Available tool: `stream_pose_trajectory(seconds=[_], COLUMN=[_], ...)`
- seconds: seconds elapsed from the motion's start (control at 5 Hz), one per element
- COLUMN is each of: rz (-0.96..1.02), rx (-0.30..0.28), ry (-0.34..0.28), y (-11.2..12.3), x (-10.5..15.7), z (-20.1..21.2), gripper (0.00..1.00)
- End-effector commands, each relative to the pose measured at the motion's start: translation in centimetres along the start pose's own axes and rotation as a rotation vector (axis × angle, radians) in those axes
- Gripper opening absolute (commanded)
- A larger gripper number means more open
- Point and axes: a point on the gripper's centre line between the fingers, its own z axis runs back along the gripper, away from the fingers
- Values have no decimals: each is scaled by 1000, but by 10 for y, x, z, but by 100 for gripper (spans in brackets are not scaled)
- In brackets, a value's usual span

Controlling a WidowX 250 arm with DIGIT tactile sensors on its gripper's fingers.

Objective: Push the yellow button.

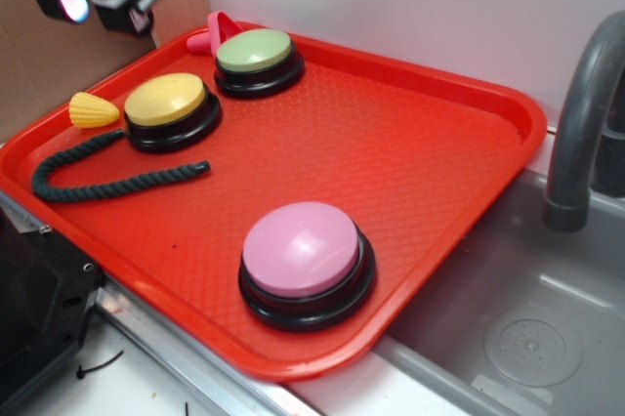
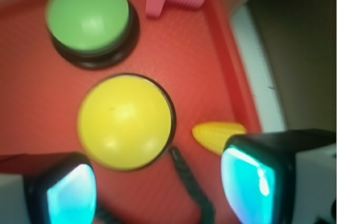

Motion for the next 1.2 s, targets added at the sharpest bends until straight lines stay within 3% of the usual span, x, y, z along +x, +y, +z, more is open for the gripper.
stream_pose_trajectory(seconds=[0.0,0.4,0.8,1.0], rz=[-156,-156,-120,-109], rx=[21,-6,11,30], ry=[-1,49,109,104], y=[-19,-19,-9,-6], x=[11,7,15,18], z=[-41,-48,7,21], gripper=[100,100,100,100])
